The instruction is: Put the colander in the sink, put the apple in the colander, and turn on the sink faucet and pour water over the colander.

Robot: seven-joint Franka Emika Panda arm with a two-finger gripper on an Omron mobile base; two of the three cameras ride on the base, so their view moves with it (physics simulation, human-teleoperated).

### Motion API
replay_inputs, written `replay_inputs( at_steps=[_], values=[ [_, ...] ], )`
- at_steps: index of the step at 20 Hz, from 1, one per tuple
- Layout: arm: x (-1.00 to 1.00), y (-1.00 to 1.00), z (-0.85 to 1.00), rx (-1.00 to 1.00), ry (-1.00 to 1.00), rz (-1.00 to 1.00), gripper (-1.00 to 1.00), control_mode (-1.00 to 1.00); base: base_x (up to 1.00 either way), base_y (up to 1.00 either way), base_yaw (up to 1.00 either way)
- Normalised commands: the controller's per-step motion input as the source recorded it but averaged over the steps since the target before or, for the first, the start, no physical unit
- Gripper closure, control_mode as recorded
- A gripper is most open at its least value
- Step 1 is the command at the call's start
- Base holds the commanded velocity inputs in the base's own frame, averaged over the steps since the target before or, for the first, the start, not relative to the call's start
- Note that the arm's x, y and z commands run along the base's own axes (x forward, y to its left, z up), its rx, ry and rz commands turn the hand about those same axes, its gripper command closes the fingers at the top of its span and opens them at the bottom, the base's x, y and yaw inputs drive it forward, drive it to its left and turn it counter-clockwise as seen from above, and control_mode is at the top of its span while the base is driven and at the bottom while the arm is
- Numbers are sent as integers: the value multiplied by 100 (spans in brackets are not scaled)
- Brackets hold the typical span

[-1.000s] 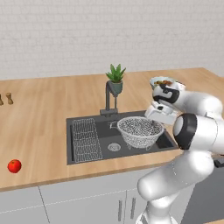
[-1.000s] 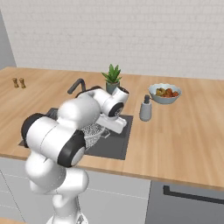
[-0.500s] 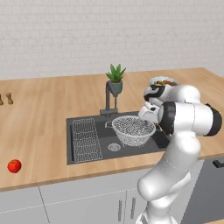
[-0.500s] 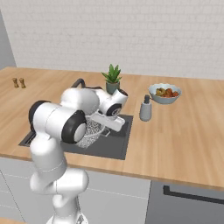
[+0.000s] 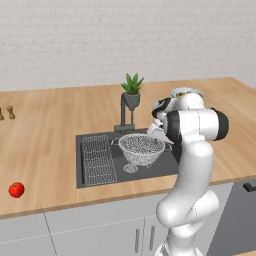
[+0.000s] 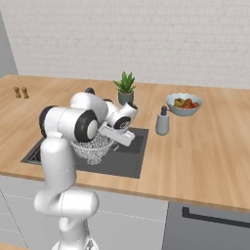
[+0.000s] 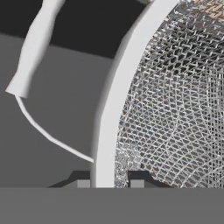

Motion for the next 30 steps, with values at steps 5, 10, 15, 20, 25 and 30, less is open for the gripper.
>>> replay_inputs(
  at_steps=[5,10,15,20,25,30],
  values=[
    [24,11,-41,-11,-14,4,100,-100,0,0,0],
    [13,3,-34,-12,-20,6,100,-100,0,0,0],
    [18,1,-27,-4,-18,0,100,-100,0,0,0],
    [22,1,-23,0,-8,0,100,-100,0,0,0],
    [6,4,-26,-3,0,0,100,-100,0,0,0],
    [0,-11,-15,-9,-1,3,100,-100,0,0,0]
  ],
)
